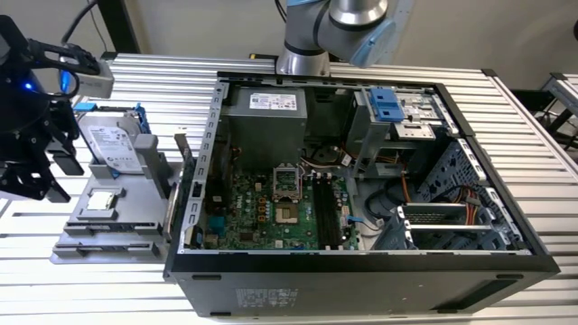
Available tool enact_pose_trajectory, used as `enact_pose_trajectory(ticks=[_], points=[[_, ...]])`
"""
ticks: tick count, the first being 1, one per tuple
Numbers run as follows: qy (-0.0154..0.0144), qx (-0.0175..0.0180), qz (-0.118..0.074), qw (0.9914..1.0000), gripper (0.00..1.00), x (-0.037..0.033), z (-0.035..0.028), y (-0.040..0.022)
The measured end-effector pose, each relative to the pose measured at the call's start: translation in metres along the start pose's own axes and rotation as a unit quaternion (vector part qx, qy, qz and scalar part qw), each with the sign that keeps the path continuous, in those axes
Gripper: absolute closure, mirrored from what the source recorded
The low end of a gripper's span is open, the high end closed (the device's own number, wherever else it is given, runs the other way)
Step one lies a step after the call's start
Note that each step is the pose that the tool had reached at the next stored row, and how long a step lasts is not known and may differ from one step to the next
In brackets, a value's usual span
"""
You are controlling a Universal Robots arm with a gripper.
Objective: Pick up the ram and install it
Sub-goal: 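Pick up the ram and move it above insertion slot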
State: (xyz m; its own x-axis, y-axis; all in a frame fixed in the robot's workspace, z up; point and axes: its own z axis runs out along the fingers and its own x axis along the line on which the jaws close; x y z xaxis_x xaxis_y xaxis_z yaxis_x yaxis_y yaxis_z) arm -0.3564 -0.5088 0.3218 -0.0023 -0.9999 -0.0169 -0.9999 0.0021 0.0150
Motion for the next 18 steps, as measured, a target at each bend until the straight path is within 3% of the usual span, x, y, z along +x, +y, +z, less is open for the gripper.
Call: enact_pose_trajectory(ticks=[7, 18], points=[[0.0, -0.0001, 0.0, 1.0, 0.0, 0.0018, 0.0062, 0.0], [0.0, 0.0, 0.0, 1.0, 0.0, 0.0025, 0.0237, 0.0016]])
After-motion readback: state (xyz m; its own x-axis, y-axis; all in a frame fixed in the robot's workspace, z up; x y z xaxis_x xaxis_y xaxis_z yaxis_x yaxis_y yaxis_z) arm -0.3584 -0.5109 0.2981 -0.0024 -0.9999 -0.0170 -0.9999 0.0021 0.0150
